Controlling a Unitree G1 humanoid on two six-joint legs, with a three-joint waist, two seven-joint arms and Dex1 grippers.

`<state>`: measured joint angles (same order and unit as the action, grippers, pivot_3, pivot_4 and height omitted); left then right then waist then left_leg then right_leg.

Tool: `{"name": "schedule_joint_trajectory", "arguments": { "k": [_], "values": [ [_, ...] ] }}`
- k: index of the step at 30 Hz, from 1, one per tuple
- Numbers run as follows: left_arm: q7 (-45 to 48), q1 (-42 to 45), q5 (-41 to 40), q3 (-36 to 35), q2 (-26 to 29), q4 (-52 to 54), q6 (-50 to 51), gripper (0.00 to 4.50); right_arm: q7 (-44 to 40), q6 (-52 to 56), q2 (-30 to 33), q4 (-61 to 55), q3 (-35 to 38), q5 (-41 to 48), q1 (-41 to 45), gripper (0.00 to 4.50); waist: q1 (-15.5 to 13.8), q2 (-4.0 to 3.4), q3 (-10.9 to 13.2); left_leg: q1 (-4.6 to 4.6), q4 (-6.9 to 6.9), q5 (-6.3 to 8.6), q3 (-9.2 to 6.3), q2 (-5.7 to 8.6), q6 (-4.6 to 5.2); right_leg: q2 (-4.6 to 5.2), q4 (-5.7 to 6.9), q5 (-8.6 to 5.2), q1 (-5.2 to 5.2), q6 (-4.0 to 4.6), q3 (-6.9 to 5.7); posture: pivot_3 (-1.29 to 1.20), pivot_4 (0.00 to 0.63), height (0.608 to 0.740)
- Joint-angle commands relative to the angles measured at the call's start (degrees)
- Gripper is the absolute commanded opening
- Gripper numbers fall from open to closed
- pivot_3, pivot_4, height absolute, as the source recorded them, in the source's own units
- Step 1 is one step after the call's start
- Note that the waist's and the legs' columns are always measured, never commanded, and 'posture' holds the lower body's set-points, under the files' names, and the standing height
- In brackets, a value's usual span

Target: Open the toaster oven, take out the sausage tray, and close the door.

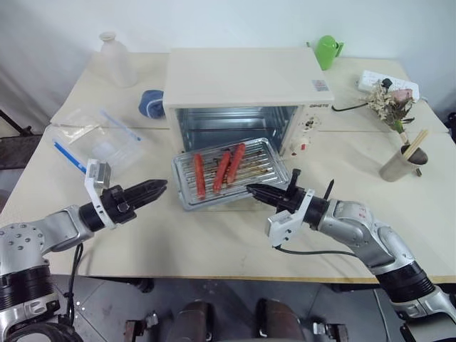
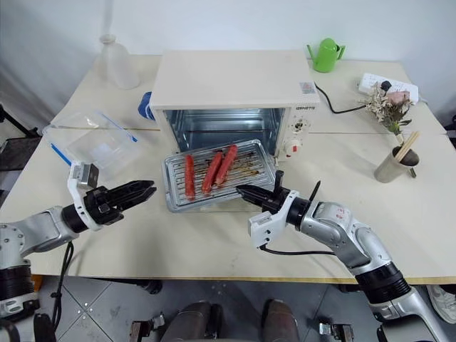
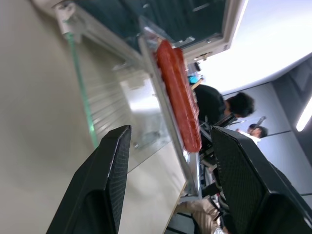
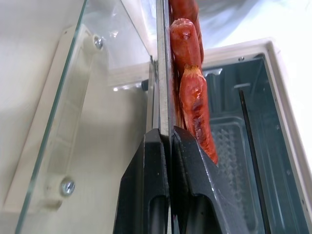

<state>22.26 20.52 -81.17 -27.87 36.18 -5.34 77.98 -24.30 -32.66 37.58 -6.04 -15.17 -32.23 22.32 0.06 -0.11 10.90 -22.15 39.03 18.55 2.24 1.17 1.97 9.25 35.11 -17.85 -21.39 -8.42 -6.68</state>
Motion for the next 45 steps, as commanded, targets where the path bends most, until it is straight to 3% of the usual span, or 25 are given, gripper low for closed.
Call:
{"name": "schedule_joint_trajectory", "arguments": {
  "k": [1, 10, 13, 20, 28, 32, 36, 45],
  "values": [
    [-1.0, 1.6, -0.5, 0.7, -2.2, 0.3, -1.7, 2.7, 0.6, -1.2, -0.3, -1.7, 1.0, 1.2, 1.2, 0.0, 0.1, 0.0, 0.0, 0.0, 0.0, 0.0, 0.0, 0.0, 0.0, 0.0, 0.0, 0.0, 0.0, 0.0, 0.0, 0.0, 0.15, 0.74],
    [-5.1, 3.4, 0.6, 3.0, -4.6, -0.9, -1.9, 2.7, -0.1, -2.0, -0.2, -2.4, 1.0, 1.9, 1.2, 0.0, 0.3, 0.0, 0.0, 0.0, -0.02, 0.0, 0.03, -0.1, -0.01, -0.13, -0.01, 0.0, -0.03, 0.0, 0.05, 0.0, 0.15, 0.74],
    [-6.0, 4.2, 0.1, 3.5, -5.3, -1.6, -1.6, 2.16, -0.2, -2.4, -0.2, -2.4, 1.0, 1.8, 1.5, 0.0, 0.2, 0.0, 0.0, 0.0, -0.01, 0.0, 0.04, -0.09, 0.0, -0.13, -0.01, 0.0, -0.03, 0.0, 0.09, 0.0, 0.15, 0.74],
    [-7.4, 6.4, -2.1, 3.7, -6.4, -4.6, 0.3, 0.04, -0.4, -3.5, -0.5, -2.2, 0.9, 2.0, 2.4, 0.0, 0.2, 0.01, 0.0, 0.0, 0.0, 0.0, 0.03, -0.08, 0.0, -0.13, -0.01, 0.0, -0.03, 0.0, 0.11, 0.0, 0.15, 0.74],
    [-13.6, 6.5, -11.4, 2.9, -8.1, -6.5, 2.1, 0.02, -1.5, -4.1, -1.3, -0.9, 0.3, 2.9, 3.6, 0.0, 0.2, 0.01, 0.0, 0.0, 0.0, 0.0, 0.03, -0.11, -0.01, -0.16, -0.01, 0.0, -0.04, 0.0, 0.14, 0.0, 0.15, 0.74],
    [-21.3, 3.8, -20.1, 3.2, -8.2, -5.2, -0.5, 0.02, -6.6, -1.4, -1.1, -0.6, -0.4, 9.5, 3.0, 0.0, 0.2, 0.01, 0.0, 0.0, 0.0, 0.0, 0.01, -0.11, -0.01, -0.16, -0.01, 0.0, -0.04, -0.01, 0.22, 0.0, 0.15, 0.74],
    [-29.9, -1.8, -31.1, 3.2, -7.5, 0.1, -6.8, 0.0, -11.4, 2.2, -1.1, -1.8, 0.3, 17.3, 1.4, 1.04, 0.4, 0.01, 0.0, 0.02, -0.01, 0.0, -0.02, -0.12, 0.0, -0.16, 0.0, 0.0, -0.03, -0.01, 0.38, 0.0, 0.15, 0.74],
    [-32.2, -12.8, -31.8, -3.4, -10.7, 12.0, -12.9, 0.0, -17.5, 4.5, 2.0, -3.5, 2.8, 27.2, -2.2, 3.93, 0.0, 0.01, 0.0, 0.01, 0.03, 0.0, -0.06, -0.09, -0.01, -0.28, -0.07, 0.0, 0.01, -0.01, 0.65, 0.0, 0.15, 0.74]
  ]
}}
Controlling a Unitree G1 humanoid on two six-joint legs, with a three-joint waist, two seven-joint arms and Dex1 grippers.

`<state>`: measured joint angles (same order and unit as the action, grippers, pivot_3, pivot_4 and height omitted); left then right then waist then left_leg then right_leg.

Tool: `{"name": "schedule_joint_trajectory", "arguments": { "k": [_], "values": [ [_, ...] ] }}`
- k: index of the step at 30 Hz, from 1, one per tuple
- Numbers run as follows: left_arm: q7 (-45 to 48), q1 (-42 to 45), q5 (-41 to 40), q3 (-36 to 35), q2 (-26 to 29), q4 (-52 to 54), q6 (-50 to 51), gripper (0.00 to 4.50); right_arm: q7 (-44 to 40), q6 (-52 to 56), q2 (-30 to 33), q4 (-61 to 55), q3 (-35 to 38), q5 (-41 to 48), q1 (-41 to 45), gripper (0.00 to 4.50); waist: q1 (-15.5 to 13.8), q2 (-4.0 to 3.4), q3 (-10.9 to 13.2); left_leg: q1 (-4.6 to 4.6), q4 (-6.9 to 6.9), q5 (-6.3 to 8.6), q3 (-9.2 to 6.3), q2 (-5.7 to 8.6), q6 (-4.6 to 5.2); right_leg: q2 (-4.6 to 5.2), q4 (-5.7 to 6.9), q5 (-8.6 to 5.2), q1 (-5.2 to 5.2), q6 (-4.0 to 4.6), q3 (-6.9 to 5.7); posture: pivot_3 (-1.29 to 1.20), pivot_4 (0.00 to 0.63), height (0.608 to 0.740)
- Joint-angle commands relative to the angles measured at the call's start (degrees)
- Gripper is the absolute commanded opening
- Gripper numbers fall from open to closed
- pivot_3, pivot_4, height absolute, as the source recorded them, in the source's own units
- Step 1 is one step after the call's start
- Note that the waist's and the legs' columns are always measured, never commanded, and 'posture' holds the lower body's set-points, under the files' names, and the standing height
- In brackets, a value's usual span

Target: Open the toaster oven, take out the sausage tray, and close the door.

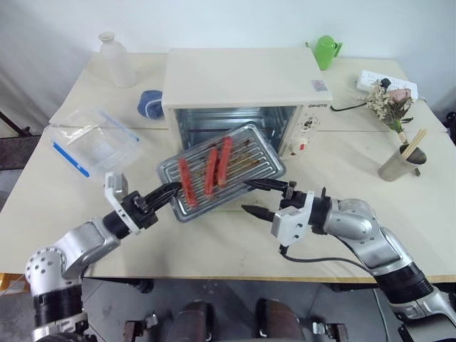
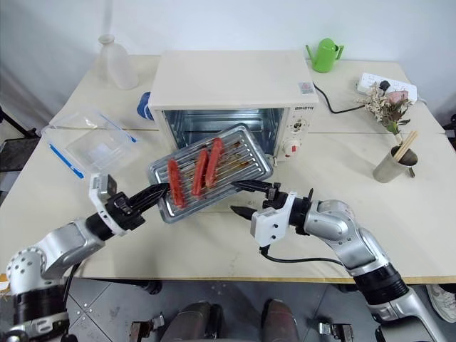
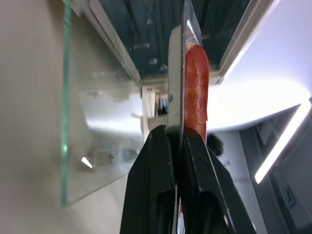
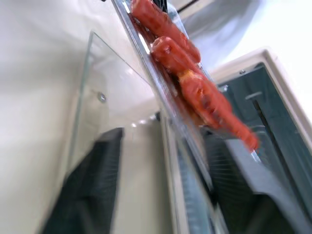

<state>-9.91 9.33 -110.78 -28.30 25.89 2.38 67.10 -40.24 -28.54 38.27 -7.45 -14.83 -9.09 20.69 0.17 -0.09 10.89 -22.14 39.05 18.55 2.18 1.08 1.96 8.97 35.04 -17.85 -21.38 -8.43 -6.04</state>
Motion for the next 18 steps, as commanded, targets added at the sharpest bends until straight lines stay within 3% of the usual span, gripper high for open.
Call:
{"name": "schedule_joint_trajectory", "arguments": {
  "k": [1, 2, 5, 6, 8, 11, 18],
  "values": [
    [-0.4, -2.6, -2.2, -3.6, -0.6, 4.9, -2.6, 0.0, -2.2, 0.6, 1.7, -2.0, 2.8, 5.0, -0.8, 4.27, -0.1, 0.0, 0.0, 0.0, 0.01, 0.0, 0.0, -0.01, 0.0, -0.03, -0.02, 0.0, 0.01, 0.0, 0.0, 0.0, 0.15, 0.74],
    [-0.6, -4.9, -2.2, -4.9, -1.1, 6.2, -3.4, 0.0, -3.5, 1.6, 2.5, -2.0, 3.8, 7.9, -1.5, 4.47, -0.1, 0.0, 0.0, 0.0, 0.01, 0.0, 0.0, -0.03, 0.0, -0.05, -0.05, 0.0, 0.04, 0.0, 0.01, 0.0, 0.15, 0.74],
    [1.1, -14.2, -2.2, -8.8, -2.3, 10.8, -5.3, 0.0, -10.2, 9.8, 5.2, -1.8, 8.2, 22.4, -4.3, 4.47, 0.0, 0.0, 0.0, 0.01, -0.01, 0.02, 0.02, -0.06, -0.02, -0.07, -0.13, 0.0, 0.06, 0.0, 0.06, 0.0, 0.15, 0.74],
    [1.6, -16.8, -2.2, -10.5, -3.2, 12.1, -6.6, 0.0, -13.5, 12.5, 6.3, -0.8, 9.5, 26.9, -5.4, 4.29, 0.0, 0.0, 0.0, 0.01, -0.02, 0.04, 0.03, -0.07, -0.03, -0.07, -0.16, 0.0, 0.06, 0.0, 0.07, 0.0, 0.15, 0.74],
    [2.9, -20.5, -2.2, -12.5, -4.5, 13.9, -8.4, 0.0, -17.5, 16.8, 7.7, 1.4, 11.4, 31.8, -7.0, 3.86, -0.1, 0.0, 0.0, 0.0, -0.06, 0.05, 0.01, -0.13, -0.02, -0.1, -0.36, 0.0, 0.15, 0.01, 0.07, 0.0, 0.15, 0.74],
    [5.6, -26.4, -2.2, -14.3, -5.9, 15.9, -9.6, 0.0, -18.6, 18.9, 6.4, 7.8, 14.3, 33.3, -5.5, 2.81, -0.2, 0.0, 0.0, 0.03, 0.01, 0.06, -0.02, -0.3, -0.01, -0.28, -0.89, -0.02, 0.52, 0.04, 0.06, 0.0, 0.15, 0.74],
    [10.8, -37.2, -2.2, -19.5, -13.7, 20.2, -15.9, 0.0, -22.5, 20.2, 4.3, 29.0, 14.6, 29.9, 3.2, 0.7, 0.1, -0.01, 0.0, 0.34, 0.01, 0.25, 0.03, -0.45, -0.17, -0.27, -1.23, -0.14, 0.8, 0.29, 0.25, 0.0, 0.15, 0.74]
  ]
}}
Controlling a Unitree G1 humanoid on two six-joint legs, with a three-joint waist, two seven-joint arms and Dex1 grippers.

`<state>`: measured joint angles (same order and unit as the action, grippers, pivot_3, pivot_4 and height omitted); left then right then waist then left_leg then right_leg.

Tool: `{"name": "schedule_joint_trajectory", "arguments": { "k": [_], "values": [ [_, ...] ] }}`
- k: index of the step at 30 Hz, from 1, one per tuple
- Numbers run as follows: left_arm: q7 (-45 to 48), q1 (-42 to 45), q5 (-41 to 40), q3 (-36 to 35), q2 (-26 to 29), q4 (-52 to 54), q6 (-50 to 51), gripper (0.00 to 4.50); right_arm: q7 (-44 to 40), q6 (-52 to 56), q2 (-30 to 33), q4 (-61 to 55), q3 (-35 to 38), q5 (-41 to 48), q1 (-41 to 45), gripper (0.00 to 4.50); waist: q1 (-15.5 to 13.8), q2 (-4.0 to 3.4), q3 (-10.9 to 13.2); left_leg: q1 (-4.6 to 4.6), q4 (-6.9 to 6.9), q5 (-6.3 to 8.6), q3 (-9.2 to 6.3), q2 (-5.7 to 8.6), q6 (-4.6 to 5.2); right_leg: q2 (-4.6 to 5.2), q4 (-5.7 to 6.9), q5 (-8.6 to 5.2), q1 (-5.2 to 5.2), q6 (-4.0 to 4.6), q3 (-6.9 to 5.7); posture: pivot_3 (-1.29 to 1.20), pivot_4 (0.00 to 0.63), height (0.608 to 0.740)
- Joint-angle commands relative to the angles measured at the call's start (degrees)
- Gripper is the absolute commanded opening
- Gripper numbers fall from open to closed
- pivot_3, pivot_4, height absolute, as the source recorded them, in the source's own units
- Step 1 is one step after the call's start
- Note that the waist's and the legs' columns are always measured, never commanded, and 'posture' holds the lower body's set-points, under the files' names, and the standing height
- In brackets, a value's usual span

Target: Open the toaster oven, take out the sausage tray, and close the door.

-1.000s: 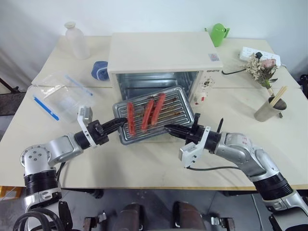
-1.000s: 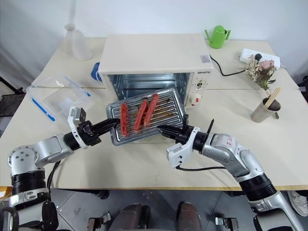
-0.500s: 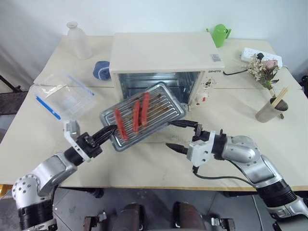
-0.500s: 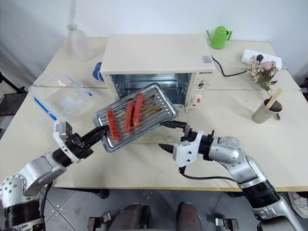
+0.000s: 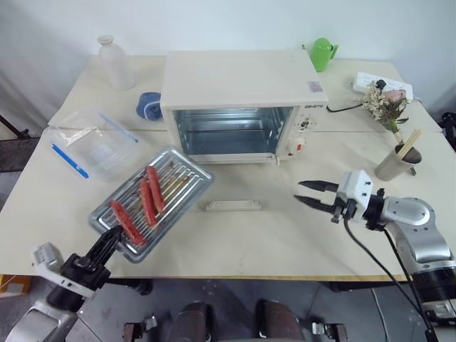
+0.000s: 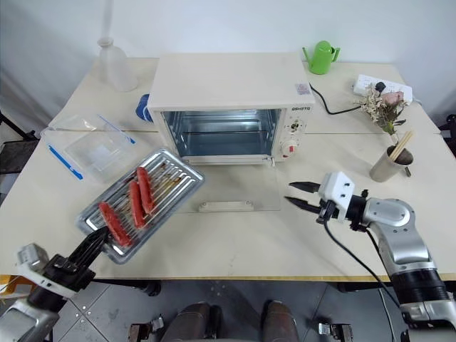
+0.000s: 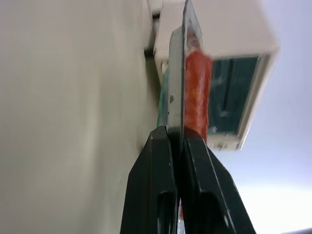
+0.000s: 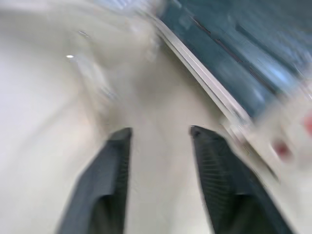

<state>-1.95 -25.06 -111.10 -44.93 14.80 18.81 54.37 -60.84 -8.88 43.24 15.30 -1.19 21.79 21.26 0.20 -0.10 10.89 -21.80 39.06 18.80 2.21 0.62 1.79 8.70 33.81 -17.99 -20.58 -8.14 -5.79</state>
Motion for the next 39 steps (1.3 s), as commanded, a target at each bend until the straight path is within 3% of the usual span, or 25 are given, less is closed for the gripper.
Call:
{"name": "schedule_joint_trajectory", "arguments": {
  "k": [1, 2, 10, 17, 27, 32, 36, 39],
  "values": [
    [3.1, -3.6, -1.9, -3.0, -3.6, 4.3, -4.0, 0.0, -2.5, 1.0, -0.9, 8.4, 0.8, -1.5, 3.7, 0.4, 0.0, 0.0, 0.0, 0.0, 0.0, 0.04, 0.01, -0.05, -0.02, -0.02, 0.01, -0.02, 0.0, 0.03, -0.01, 0.0, 0.15, 0.74],
    [3.5, -4.8, -1.9, -3.0, -4.7, 4.9, -4.7, 0.0, -3.5, 1.4, -1.2, 10.7, 0.1, -2.3, 5.0, 0.13, 0.0, 0.0, 0.0, 0.0, -0.01, 0.06, 0.01, -0.08, -0.03, -0.04, 0.01, -0.03, 0.0, 0.06, -0.03, 0.0, 0.15, 0.74],
    [2.2, -5.1, -1.9, -2.2, -10.5, 7.4, -10.8, 0.0, -12.0, 3.2, -5.5, 23.1, -1.4, -4.2, 12.7, 0.13, 0.1, -0.02, 0.0, -0.01, 0.02, 0.1, 0.12, -0.19, -0.04, -0.18, -0.04, -0.04, 0.02, 0.07, -0.08, 0.0, 0.15, 0.74],
    [-1.0, -3.8, -1.9, -2.2, -12.1, 8.8, -13.4, 0.0, -21.8, 12.8, -7.9, 16.7, 1.5, 3.5, 12.0, 0.13, 0.0, -0.04, 0.0, -0.02, 0.02, 0.16, 0.12, -0.22, -0.03, -0.19, -0.03, -0.03, 0.03, 0.06, -0.06, 0.0, 0.15, 0.74],
    [-1.0, -4.5, -1.9, 0.0, -11.4, 11.6, -14.4, 0.0, -13.1, 31.7, -9.7, -0.5, 10.0, 16.6, 15.9, 0.13, 0.0, -0.09, 0.0, -0.05, 0.02, 0.26, 0.07, -0.33, -0.14, -0.12, -0.07, -0.04, -0.01, 0.07, -0.01, 0.0, 0.15, 0.74],
    [0.3, -6.8, -1.9, 0.7, -8.9, 11.1, -12.3, 0.0, -7.8, 33.7, -12.5, -2.5, 12.3, 18.5, 20.0, 0.13, 0.0, -0.09, 0.0, -0.06, 0.02, 0.39, 0.07, -0.38, -0.18, -0.09, -0.13, -0.04, -0.04, 0.09, 0.0, 0.0, 0.15, 0.74],
    [4.4, -8.6, -1.9, 2.0, -4.9, 10.4, -8.7, 0.0, -7.5, 33.9, -10.2, -6.7, 10.6, 15.8, 17.0, 0.13, -0.3, -0.08, 0.0, -0.34, 0.01, 0.44, 0.02, -0.37, -0.15, -0.15, -0.05, -0.05, -0.31, 0.1, -0.03, 0.0, 0.15, 0.74],
    [5.5, -9.5, -1.9, 4.1, 0.2, 8.5, -5.4, 0.0, -9.4, 31.0, -7.3, -12.2, 10.4, 13.4, 10.8, 0.69, -0.7, -0.09, 0.0, -0.44, 0.02, 0.45, 0.01, -0.26, -0.08, -0.22, 0.06, -0.05, -0.44, 0.1, -0.05, 0.0, 0.15, 0.74]
  ]
}}
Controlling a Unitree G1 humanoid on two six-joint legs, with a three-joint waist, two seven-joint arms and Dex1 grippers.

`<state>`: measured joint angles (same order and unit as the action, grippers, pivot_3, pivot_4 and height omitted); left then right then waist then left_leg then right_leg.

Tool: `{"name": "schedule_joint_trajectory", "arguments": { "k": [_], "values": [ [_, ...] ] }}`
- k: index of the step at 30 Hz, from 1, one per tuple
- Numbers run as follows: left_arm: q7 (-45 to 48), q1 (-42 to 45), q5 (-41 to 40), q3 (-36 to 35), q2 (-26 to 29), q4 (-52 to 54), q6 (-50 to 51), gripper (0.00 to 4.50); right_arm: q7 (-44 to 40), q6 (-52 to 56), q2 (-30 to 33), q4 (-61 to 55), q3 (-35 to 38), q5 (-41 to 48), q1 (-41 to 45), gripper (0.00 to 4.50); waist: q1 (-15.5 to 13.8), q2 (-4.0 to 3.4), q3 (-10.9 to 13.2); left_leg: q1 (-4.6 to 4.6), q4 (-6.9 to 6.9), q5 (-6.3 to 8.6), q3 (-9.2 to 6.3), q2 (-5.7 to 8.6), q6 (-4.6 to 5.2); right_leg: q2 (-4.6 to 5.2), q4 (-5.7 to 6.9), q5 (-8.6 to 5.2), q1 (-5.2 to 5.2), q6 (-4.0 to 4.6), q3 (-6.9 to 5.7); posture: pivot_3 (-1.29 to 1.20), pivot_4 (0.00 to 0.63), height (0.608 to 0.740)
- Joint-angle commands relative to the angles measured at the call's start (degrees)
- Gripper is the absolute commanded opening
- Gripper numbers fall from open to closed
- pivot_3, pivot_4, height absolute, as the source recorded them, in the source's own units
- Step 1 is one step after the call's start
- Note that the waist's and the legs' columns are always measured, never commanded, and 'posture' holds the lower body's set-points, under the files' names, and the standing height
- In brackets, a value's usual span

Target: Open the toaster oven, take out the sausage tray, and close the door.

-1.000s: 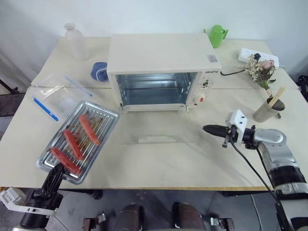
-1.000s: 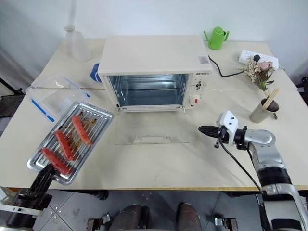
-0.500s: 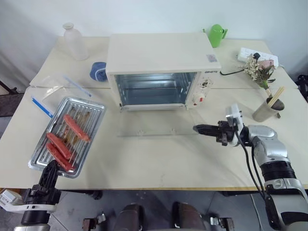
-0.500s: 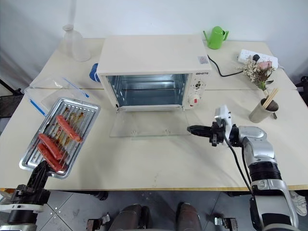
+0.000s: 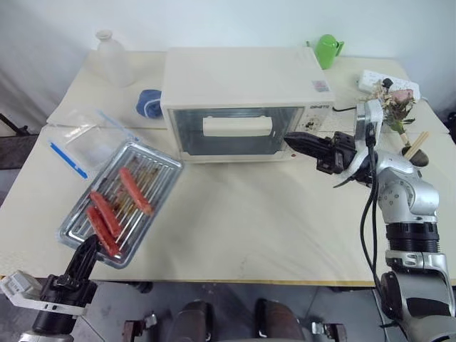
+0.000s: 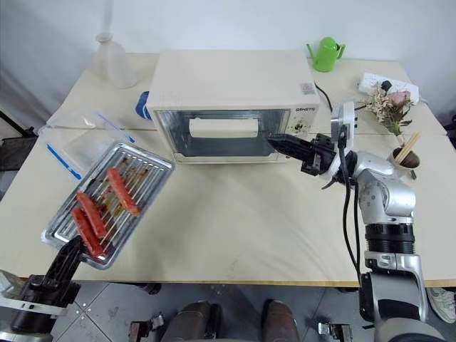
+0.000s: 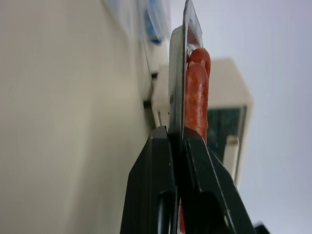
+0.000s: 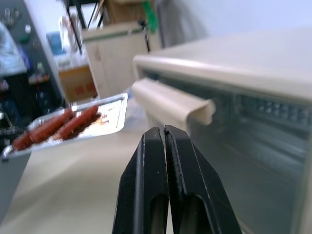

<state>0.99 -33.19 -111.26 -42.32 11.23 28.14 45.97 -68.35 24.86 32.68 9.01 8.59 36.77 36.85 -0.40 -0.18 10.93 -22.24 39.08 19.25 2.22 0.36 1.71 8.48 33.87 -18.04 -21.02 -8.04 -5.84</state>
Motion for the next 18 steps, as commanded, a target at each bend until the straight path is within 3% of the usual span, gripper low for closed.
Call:
{"name": "schedule_joint_trajectory", "arguments": {
  "k": [1, 6, 11, 15, 18],
  "values": [
    [2.8, -0.8, -1.7, 2.3, 5.4, -1.7, 4.0, 0.0, -3.1, -3.9, 4.7, -7.8, 0.6, -2.4, -7.7, 0.95, -0.5, -0.01, 0.0, -0.02, 0.0, 0.01, 0.01, 0.04, 0.03, 0.0, -0.02, 0.0, 0.0, 0.0, 0.0, 0.0, 0.15, 0.74],
    [3.3, 5.3, -1.7, 6.3, 14.4, -7.6, 8.1, 0.0, -7.1, -11.3, 9.9, -11.7, 3.1, -5.2, -20.3, 2.72, -0.9, -0.05, 0.0, 0.02, 0.02, 0.0, 0.16, 0.07, 0.15, -0.07, -0.04, 0.0, 0.05, -0.01, -0.14, 0.0, 0.15, 0.74],
    [2.2, 15.8, -1.7, 11.8, 21.6, -15.6, 12.2, 0.0, -8.5, -16.1, 10.7, -11.5, 8.8, -3.3, -28.4, 4.41, -0.8, -0.13, 0.0, 0.43, 0.02, -0.18, 0.41, 0.05, 0.18, -0.07, 0.01, 0.05, 0.32, -0.1, -0.09, 0.0, 0.15, 0.74],
    [0.8, 30.7, -0.1, 22.5, 28.2, -24.6, 17.2, 0.0, -6.0, -12.1, 12.4, -16.5, 14.0, -0.6, -35.6, 4.46, -1.1, -0.22, 0.0, 0.78, -0.07, -0.13, 0.47, 0.01, 0.11, -0.06, 0.12, 0.03, 0.49, -0.06, -0.01, 0.0, 0.15, 0.74],
    [1.9, 37.4, 1.9, 27.2, 29.1, -28.7, 19.8, 0.0, -4.6, -11.9, 12.0, -20.7, 16.3, 0.0, -40.8, 4.46, -0.9, -0.25, 0.0, 0.79, -0.12, -0.09, 0.46, 0.04, 0.09, -0.06, 0.2, 0.04, 0.48, -0.08, 0.0, 0.0, 0.15, 0.74]
  ]
}}
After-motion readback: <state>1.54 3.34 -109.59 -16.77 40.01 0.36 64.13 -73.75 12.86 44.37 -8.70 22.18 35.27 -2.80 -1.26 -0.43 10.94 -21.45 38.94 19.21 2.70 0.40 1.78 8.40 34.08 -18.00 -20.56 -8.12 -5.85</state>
